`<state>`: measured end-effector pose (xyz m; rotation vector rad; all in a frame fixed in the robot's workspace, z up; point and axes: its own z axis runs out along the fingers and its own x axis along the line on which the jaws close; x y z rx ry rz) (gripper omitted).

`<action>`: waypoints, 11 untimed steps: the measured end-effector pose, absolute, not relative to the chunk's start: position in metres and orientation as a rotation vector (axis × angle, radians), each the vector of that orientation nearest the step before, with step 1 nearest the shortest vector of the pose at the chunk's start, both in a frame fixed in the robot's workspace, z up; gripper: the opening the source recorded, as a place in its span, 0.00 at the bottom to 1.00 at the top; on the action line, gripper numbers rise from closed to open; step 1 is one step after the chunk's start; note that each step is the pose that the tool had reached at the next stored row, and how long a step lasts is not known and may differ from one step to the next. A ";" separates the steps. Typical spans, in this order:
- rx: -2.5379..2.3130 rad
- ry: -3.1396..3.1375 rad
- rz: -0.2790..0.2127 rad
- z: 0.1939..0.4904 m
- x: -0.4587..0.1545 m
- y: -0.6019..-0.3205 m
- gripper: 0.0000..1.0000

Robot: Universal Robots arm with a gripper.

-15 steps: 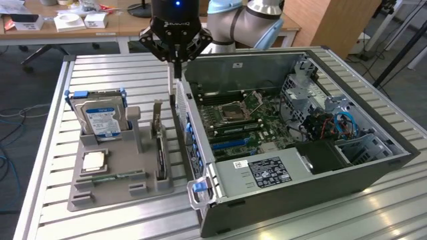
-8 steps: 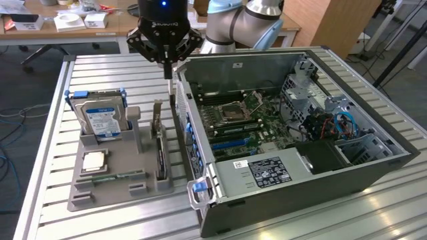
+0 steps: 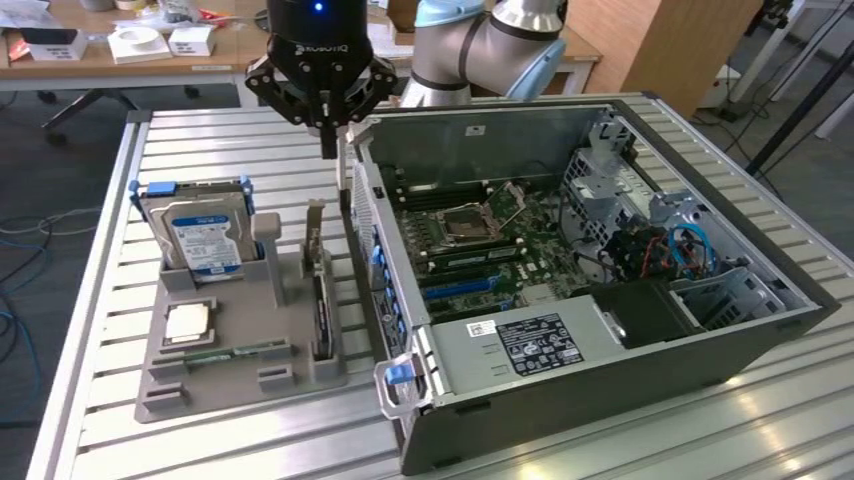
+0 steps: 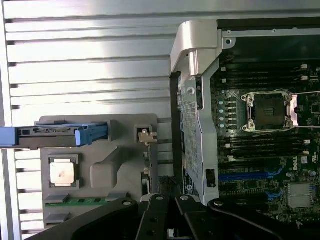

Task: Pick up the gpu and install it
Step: 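Reach for the gpu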

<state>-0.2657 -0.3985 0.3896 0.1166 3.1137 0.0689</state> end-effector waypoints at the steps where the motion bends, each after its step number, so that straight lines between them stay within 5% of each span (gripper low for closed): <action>1: 0.117 3.114 0.069 0.390 -0.266 -0.398 0.10; 11: 0.117 3.114 0.069 0.390 -0.267 -0.410 0.10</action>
